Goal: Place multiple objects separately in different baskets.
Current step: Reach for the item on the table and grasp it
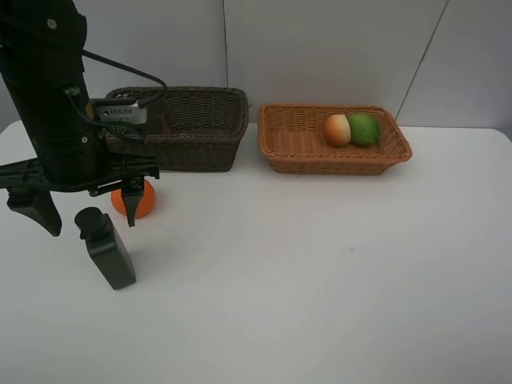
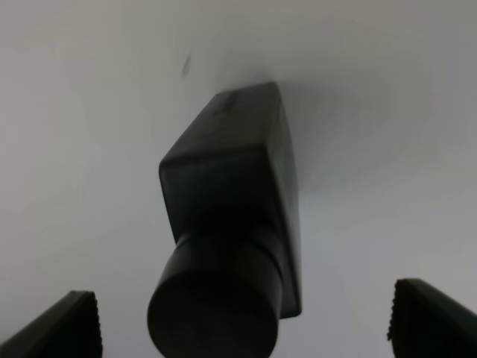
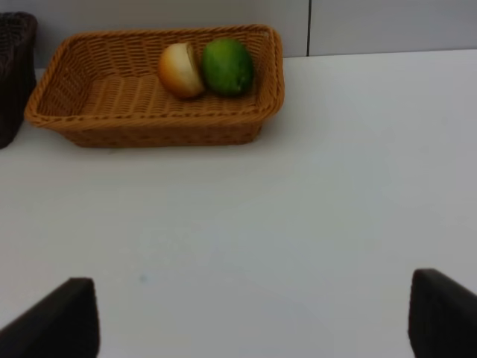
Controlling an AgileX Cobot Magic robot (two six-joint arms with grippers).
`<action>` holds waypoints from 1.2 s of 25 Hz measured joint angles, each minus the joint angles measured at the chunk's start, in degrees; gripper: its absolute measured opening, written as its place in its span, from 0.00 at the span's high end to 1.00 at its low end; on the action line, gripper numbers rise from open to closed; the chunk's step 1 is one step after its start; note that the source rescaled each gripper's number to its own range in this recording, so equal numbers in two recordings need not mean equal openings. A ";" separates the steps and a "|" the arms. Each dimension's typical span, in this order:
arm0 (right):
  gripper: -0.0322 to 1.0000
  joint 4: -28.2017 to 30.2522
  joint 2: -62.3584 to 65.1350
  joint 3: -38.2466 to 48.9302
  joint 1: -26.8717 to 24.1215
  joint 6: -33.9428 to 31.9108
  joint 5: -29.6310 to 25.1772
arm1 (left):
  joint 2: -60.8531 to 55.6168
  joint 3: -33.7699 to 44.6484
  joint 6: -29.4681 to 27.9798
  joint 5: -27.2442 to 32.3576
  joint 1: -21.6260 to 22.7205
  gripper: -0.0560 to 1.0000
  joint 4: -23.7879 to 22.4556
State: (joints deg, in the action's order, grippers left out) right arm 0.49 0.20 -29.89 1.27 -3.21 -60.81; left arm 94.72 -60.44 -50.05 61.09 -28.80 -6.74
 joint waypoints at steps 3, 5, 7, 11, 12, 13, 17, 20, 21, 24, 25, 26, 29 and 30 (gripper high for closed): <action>0.09 0.00 0.00 0.00 0.00 0.00 0.00 | 0.89 0.00 0.04 -0.74 0.20 0.00 0.00; 0.09 0.00 0.00 0.00 0.00 0.00 0.00 | 1.60 0.00 0.04 -0.74 0.53 0.00 0.06; 0.09 0.00 0.00 0.00 0.00 0.00 0.00 | 2.28 0.00 0.04 -0.81 0.65 0.00 0.06; 0.09 0.00 0.00 0.00 0.00 0.00 0.00 | 3.78 0.00 0.04 -1.44 0.66 0.00 -0.25; 0.09 0.00 0.00 0.00 0.00 0.00 0.00 | 4.13 0.00 0.04 -1.62 0.66 0.00 -0.39; 0.09 0.00 0.00 0.00 0.00 0.00 0.00 | 4.50 0.00 0.04 -1.95 0.66 0.00 -0.40; 0.09 0.00 0.00 0.00 0.00 0.00 0.00 | 5.37 0.00 0.28 -2.43 0.66 0.00 -0.60; 0.09 0.00 0.00 0.00 0.00 0.00 0.00 | 6.04 0.00 0.44 -2.50 0.66 0.00 -0.60; 0.09 0.00 0.00 0.00 0.00 0.00 0.00 | 6.19 0.08 0.50 -2.69 0.66 0.00 -0.60; 0.09 0.00 0.00 0.00 0.00 0.00 0.00 | 6.33 0.91 0.65 -4.21 0.66 0.00 -0.62; 0.09 0.00 0.00 0.00 0.00 0.00 0.00 | 6.33 1.45 0.71 -4.60 0.66 0.00 -0.62; 0.09 0.00 0.00 0.00 0.00 0.00 0.00 | 6.33 2.06 0.71 -5.16 0.66 0.00 -0.62; 0.09 0.00 0.00 0.00 0.00 0.00 0.00 | 6.33 3.74 0.71 -7.55 0.66 0.00 -0.62; 0.09 0.00 0.00 0.00 0.00 0.00 0.00 | 6.37 4.27 0.71 -8.47 0.66 0.00 -0.62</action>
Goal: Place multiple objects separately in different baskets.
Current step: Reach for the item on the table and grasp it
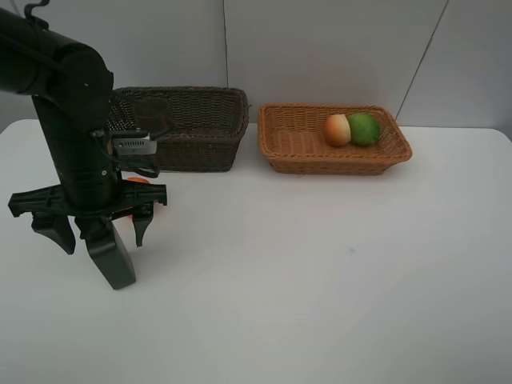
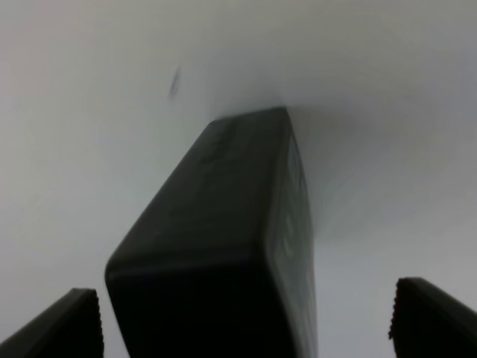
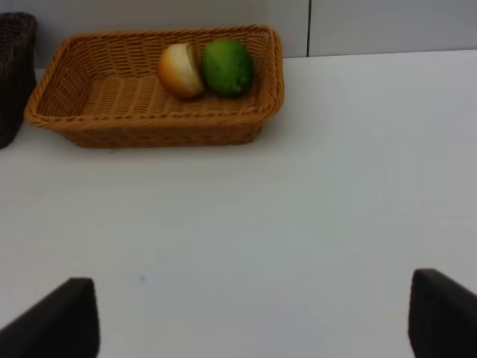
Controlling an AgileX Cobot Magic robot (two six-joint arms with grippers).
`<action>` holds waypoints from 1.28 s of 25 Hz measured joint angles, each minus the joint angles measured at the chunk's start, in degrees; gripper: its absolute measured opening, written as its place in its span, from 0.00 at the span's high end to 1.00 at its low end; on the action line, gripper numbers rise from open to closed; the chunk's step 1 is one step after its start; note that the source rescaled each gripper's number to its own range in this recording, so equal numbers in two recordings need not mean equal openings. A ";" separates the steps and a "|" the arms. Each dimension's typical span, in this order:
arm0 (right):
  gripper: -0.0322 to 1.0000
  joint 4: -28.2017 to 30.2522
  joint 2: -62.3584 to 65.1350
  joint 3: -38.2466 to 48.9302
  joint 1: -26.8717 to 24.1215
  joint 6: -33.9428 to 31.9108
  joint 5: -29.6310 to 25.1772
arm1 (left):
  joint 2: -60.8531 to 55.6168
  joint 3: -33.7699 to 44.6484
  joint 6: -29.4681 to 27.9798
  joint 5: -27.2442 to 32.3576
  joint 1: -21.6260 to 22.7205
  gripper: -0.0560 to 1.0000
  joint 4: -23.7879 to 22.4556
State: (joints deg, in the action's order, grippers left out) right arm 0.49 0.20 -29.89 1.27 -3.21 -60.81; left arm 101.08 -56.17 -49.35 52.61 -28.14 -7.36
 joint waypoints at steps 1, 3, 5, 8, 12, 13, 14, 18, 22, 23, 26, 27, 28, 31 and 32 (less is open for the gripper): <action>0.09 0.00 0.00 0.00 0.00 0.00 0.00 | 0.08 0.49 0.00 -0.81 0.00 0.00 0.00; 0.09 0.00 0.00 0.00 0.00 0.00 0.00 | 0.13 1.17 0.06 -1.86 0.00 0.00 0.00; 0.09 0.00 0.00 0.00 0.00 0.00 0.00 | 0.13 1.82 0.31 -2.95 0.00 0.00 0.00; 0.09 0.00 0.00 0.00 0.00 0.00 0.00 | 0.13 2.83 0.43 -5.50 0.00 0.00 0.00; 0.09 0.00 0.00 0.00 0.00 0.00 0.00 | 0.13 2.95 0.60 -6.95 0.00 0.00 0.13; 0.09 0.00 0.00 0.00 0.00 0.00 0.00 | 0.13 2.95 0.65 -7.00 0.00 0.00 0.17; 0.09 -0.05 0.00 0.00 0.00 0.00 0.00 | 0.13 2.95 0.70 -7.03 0.00 0.00 0.17; 0.09 -0.05 0.00 0.00 0.00 0.00 0.00 | 0.13 2.95 0.77 -7.09 0.00 0.00 0.17; 0.09 -0.05 0.00 0.00 0.00 0.00 0.00 | 0.13 2.95 1.97 -7.72 0.00 0.00 0.17; 0.09 -0.05 0.00 0.00 0.00 0.00 0.00 | 0.13 2.95 2.02 -7.86 0.00 0.00 0.17; 0.09 -0.05 0.00 0.00 0.00 0.00 0.00 | 0.13 2.95 2.20 -7.91 0.00 0.00 0.17; 0.09 -0.05 0.00 0.00 0.00 0.00 0.00 | 0.13 2.95 2.20 -7.91 0.00 0.01 0.17; 0.09 -0.05 0.00 0.00 0.00 0.00 0.00 | 0.13 2.95 2.20 -7.91 0.00 0.02 0.17; 0.09 -0.05 0.00 0.00 0.00 0.00 0.00 | 0.13 2.95 2.20 -7.71 0.00 0.13 0.17; 0.09 -0.05 0.00 0.00 0.00 0.00 0.00 | 0.13 2.95 2.20 -7.59 0.00 0.18 0.03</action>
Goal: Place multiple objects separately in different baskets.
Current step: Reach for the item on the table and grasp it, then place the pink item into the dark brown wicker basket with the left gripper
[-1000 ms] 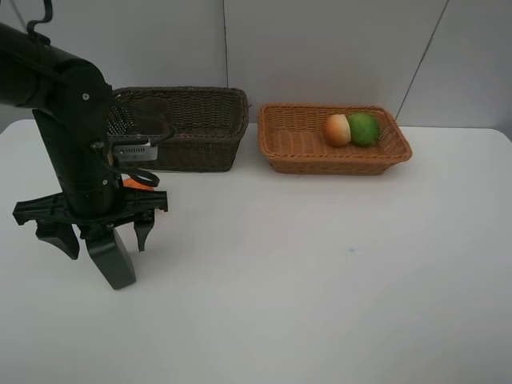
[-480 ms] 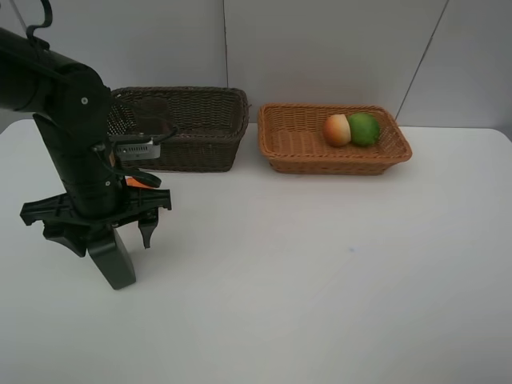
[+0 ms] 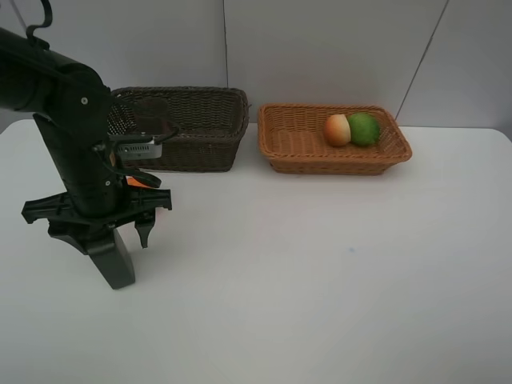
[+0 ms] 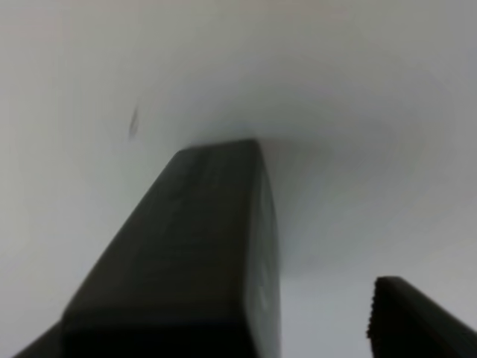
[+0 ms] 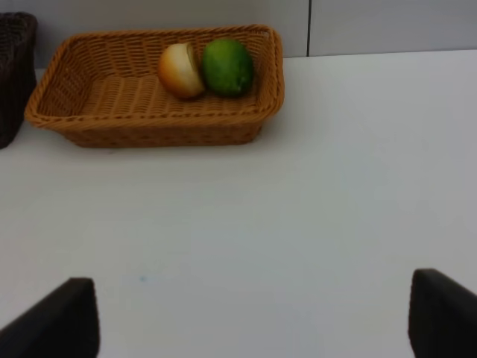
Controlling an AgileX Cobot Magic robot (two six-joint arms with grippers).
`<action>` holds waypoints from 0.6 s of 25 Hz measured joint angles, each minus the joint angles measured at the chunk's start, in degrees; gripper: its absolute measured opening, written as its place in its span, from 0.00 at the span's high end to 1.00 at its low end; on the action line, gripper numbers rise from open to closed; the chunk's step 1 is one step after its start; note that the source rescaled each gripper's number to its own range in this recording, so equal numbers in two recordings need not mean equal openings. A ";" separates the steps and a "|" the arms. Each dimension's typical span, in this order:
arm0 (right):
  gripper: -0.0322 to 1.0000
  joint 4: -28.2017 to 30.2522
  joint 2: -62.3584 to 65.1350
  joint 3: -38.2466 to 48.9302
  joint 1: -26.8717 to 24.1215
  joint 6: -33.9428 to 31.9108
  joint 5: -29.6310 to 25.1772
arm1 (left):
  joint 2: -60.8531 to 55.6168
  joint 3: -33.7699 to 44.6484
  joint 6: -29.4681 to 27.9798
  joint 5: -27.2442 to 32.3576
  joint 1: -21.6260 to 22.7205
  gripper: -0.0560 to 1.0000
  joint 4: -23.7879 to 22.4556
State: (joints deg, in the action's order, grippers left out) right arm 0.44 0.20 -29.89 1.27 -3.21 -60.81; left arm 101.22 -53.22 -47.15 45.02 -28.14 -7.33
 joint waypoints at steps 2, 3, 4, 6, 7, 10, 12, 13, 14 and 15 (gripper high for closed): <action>0.09 0.00 0.00 0.00 0.00 0.00 0.00 | 0.00 0.00 0.00 0.32 0.00 0.37 -0.52; 0.09 0.00 0.00 0.00 0.00 0.00 0.00 | -0.07 0.00 0.00 0.62 0.00 0.47 -0.67; 0.09 0.00 0.00 0.00 0.00 0.00 0.00 | -0.07 0.00 0.06 0.61 0.00 0.51 -0.67; 0.09 0.00 0.00 0.00 0.00 0.00 0.00 | -0.07 0.00 0.06 0.76 0.00 0.50 -0.62; 0.09 0.00 0.00 0.00 0.00 0.00 0.00 | -0.07 0.00 0.22 0.81 0.00 0.50 -0.62; 0.09 0.00 0.00 0.00 0.00 0.00 0.00 | -0.07 0.00 0.92 0.86 0.00 0.50 -0.56; 0.09 0.00 0.00 0.00 0.00 0.00 0.00 | -0.07 0.00 1.15 0.86 0.00 0.50 -0.56; 0.09 0.00 0.00 0.00 0.00 0.00 0.00 | -0.07 0.00 1.27 0.86 0.00 0.50 -0.50; 0.09 0.00 0.00 0.00 0.00 0.00 0.00 | -0.07 0.00 1.27 0.86 0.00 0.50 -0.50; 0.09 0.00 0.00 0.00 0.00 0.00 0.00 | -0.07 0.00 1.27 0.86 0.00 0.50 -0.50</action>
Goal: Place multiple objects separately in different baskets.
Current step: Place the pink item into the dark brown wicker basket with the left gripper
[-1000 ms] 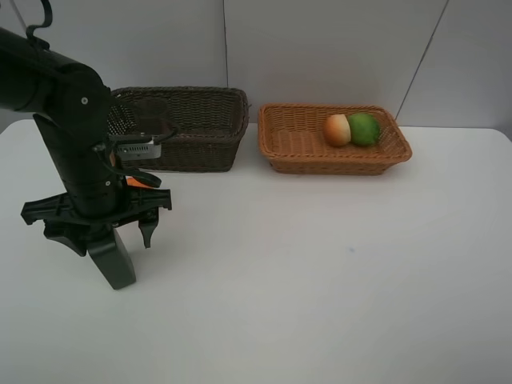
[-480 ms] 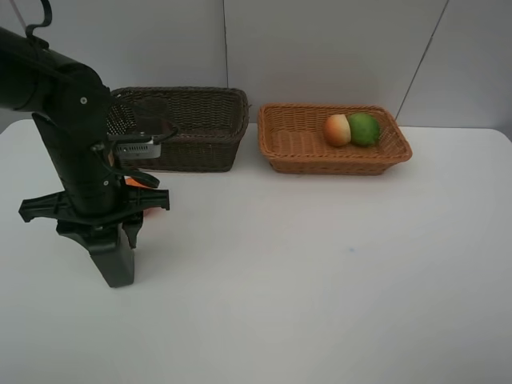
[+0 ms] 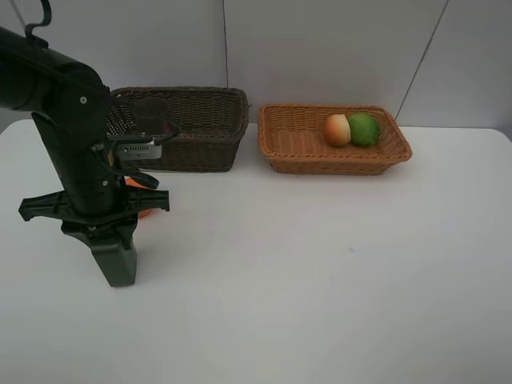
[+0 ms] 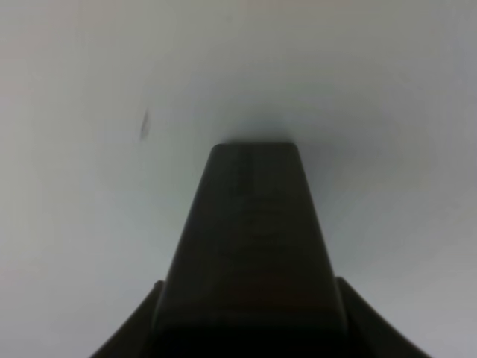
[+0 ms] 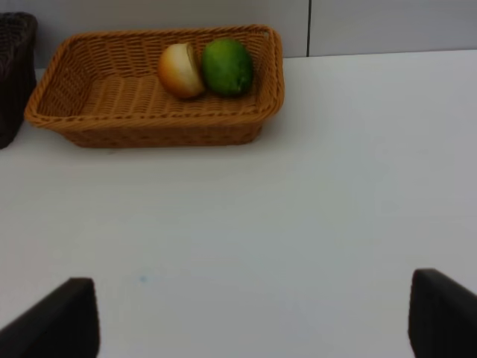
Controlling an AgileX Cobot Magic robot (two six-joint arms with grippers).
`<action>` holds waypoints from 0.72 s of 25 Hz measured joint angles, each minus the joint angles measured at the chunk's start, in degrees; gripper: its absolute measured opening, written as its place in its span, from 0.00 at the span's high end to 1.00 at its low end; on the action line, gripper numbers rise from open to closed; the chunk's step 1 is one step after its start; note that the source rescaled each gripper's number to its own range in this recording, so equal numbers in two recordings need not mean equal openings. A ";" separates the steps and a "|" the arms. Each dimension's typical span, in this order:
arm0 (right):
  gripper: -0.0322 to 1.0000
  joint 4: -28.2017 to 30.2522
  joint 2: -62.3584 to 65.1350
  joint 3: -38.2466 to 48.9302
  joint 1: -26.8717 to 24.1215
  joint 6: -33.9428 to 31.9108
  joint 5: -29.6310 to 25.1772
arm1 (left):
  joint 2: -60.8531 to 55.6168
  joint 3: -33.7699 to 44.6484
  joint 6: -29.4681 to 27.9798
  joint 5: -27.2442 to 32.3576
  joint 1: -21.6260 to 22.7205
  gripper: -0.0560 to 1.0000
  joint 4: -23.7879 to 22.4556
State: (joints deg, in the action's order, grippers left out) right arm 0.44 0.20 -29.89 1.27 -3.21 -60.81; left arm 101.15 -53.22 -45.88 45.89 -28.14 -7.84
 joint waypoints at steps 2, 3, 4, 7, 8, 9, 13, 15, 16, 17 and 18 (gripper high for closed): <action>0.09 0.00 0.00 0.00 0.00 0.00 0.00 | 0.00 0.00 0.00 0.05 0.00 0.50 0.00; 0.09 0.00 0.00 0.00 0.00 0.00 0.00 | 0.00 0.00 0.00 0.05 0.00 0.50 0.00; 0.09 0.00 0.00 0.00 0.00 0.00 0.00 | 0.00 0.00 0.13 0.05 0.00 0.50 0.00; 0.09 0.00 0.00 0.00 0.00 0.00 0.00 | -0.19 0.00 0.55 0.05 0.00 0.50 0.05; 0.09 0.00 0.00 0.00 0.00 0.00 0.00 | -0.24 0.00 0.70 0.05 0.00 0.50 0.12; 0.09 0.00 0.00 0.00 0.00 0.00 0.00 | -0.30 0.00 1.11 0.05 0.00 0.50 0.25; 0.09 0.00 0.00 0.00 0.00 0.00 0.00 | -1.22 0.43 2.49 0.95 0.00 0.50 0.77; 0.09 0.00 0.00 0.00 0.00 0.00 0.00 | -2.15 0.49 3.33 0.95 0.00 0.50 0.92; 0.09 0.00 0.00 0.00 0.00 0.00 0.00 | -2.55 0.49 3.73 0.95 0.00 0.50 0.92; 0.09 0.00 0.00 0.00 0.00 0.00 0.00 | -2.99 0.49 4.21 0.95 0.00 0.50 1.06; 0.09 0.00 0.00 0.00 0.00 0.00 0.00 | -3.40 0.49 4.90 0.95 0.00 0.50 1.15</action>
State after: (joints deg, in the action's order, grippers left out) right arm 0.44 0.20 -29.89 1.27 -3.21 -60.81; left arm 97.75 -52.72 -40.98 46.84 -28.14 -6.69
